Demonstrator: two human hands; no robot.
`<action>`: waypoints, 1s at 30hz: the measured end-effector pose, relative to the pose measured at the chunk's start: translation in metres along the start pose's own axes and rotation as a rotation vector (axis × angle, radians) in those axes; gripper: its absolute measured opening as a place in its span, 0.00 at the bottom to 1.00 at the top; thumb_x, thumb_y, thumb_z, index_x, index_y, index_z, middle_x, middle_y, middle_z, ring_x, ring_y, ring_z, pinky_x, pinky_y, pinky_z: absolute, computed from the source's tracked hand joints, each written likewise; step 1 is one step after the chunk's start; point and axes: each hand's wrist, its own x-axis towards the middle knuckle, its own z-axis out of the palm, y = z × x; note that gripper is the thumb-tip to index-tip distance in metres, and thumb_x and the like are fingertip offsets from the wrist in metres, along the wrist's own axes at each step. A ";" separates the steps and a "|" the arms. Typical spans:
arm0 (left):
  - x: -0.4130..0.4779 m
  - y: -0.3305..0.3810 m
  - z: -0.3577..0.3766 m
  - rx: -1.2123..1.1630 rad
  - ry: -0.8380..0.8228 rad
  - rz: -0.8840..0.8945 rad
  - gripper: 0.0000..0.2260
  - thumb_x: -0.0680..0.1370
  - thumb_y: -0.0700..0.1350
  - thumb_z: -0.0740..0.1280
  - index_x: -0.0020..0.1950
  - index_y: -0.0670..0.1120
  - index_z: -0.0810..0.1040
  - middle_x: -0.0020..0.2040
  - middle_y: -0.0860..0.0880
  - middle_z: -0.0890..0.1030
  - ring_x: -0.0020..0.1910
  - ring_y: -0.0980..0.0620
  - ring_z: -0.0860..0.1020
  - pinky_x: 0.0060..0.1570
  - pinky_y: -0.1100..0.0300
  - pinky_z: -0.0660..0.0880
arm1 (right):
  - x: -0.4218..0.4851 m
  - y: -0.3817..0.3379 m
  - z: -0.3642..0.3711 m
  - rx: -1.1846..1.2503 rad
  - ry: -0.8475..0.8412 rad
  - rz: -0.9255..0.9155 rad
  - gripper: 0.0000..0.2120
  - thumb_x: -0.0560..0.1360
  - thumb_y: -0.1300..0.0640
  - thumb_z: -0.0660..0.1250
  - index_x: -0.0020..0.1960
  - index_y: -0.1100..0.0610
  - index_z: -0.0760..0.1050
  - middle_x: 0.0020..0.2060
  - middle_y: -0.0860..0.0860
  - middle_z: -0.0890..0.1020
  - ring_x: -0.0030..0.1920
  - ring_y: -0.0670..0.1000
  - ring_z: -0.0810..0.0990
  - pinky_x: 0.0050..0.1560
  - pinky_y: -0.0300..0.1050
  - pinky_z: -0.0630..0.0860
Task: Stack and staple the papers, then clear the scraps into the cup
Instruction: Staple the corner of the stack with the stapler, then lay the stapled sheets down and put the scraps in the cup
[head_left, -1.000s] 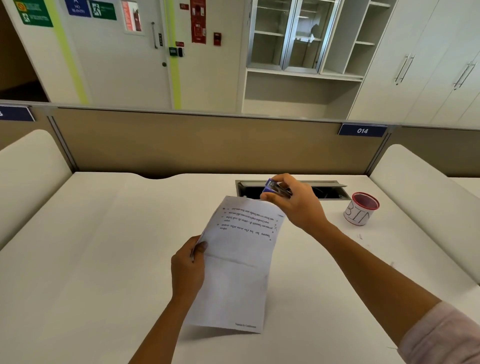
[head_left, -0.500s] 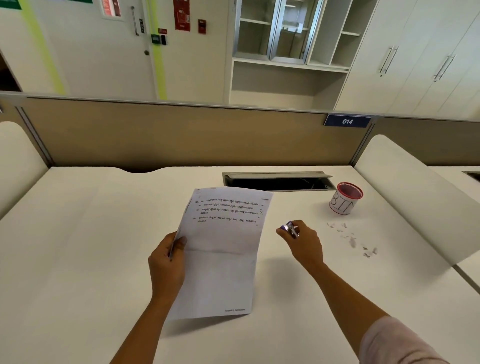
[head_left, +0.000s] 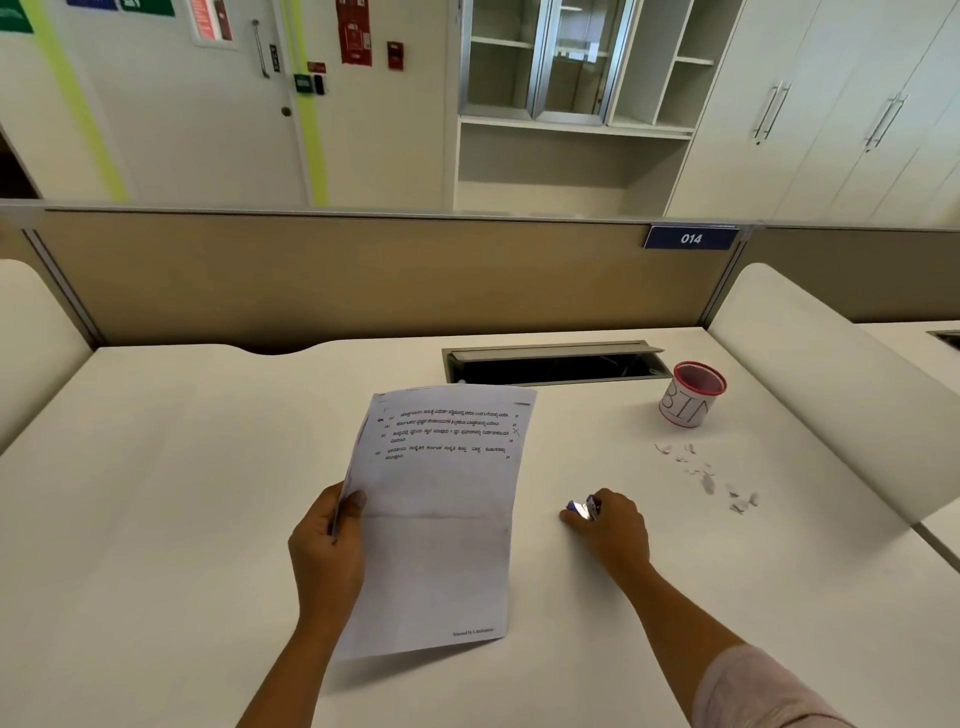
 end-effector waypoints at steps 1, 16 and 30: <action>-0.001 0.000 0.000 -0.002 -0.005 -0.006 0.08 0.79 0.39 0.63 0.52 0.35 0.79 0.37 0.48 0.77 0.33 0.66 0.73 0.37 0.77 0.69 | 0.000 0.000 0.000 -0.014 -0.005 0.014 0.20 0.68 0.40 0.70 0.39 0.55 0.69 0.37 0.50 0.74 0.40 0.54 0.75 0.33 0.43 0.65; -0.003 0.031 0.017 -0.001 0.034 0.058 0.11 0.77 0.39 0.66 0.58 0.49 0.78 0.44 0.73 0.79 0.46 0.67 0.79 0.47 0.75 0.73 | -0.071 -0.174 -0.070 0.741 0.254 -0.513 0.11 0.73 0.46 0.68 0.48 0.53 0.81 0.40 0.43 0.84 0.42 0.44 0.83 0.42 0.37 0.79; -0.004 0.079 0.036 0.296 -0.086 0.547 0.25 0.75 0.61 0.64 0.69 0.50 0.73 0.70 0.54 0.72 0.64 0.56 0.73 0.59 0.58 0.74 | -0.101 -0.249 -0.098 1.178 0.014 -0.407 0.05 0.76 0.54 0.65 0.51 0.53 0.76 0.45 0.45 0.83 0.47 0.49 0.83 0.44 0.42 0.82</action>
